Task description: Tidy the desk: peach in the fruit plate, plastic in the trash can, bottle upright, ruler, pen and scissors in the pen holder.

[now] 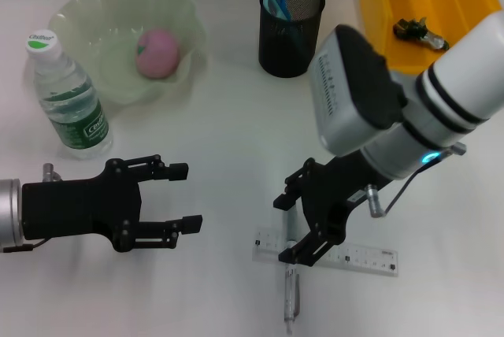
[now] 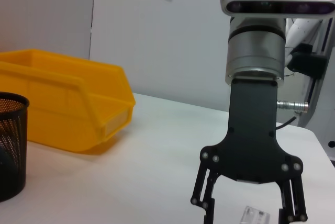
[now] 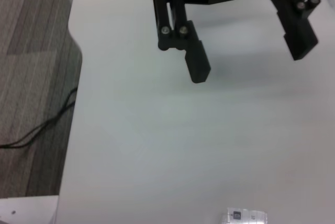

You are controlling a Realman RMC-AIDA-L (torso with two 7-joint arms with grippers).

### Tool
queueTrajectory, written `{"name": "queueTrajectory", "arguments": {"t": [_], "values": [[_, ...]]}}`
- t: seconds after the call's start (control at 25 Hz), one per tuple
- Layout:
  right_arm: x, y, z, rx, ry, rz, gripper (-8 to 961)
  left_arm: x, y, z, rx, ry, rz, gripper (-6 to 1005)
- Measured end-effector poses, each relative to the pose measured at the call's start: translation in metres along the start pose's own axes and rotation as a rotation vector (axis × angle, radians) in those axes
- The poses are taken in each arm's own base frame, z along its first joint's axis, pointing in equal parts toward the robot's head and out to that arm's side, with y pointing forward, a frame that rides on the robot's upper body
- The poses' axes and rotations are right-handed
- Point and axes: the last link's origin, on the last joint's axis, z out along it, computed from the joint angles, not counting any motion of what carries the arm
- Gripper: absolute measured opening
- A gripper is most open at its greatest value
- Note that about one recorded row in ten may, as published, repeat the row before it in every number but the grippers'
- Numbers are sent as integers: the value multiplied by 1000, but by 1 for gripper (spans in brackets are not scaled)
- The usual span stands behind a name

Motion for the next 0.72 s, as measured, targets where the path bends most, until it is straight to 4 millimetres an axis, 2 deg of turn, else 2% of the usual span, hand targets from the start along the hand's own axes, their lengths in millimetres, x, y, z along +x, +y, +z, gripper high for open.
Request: {"name": "queueTrajectory", "arguments": {"t": [0.44, 0.72], "values": [[-7, 5, 20, 16, 44, -60, 792, 0, 0, 1, 0, 1, -3, 802], [-10, 6, 24, 22, 55, -72, 792, 0, 1, 1, 0, 4, -6, 801]]}}
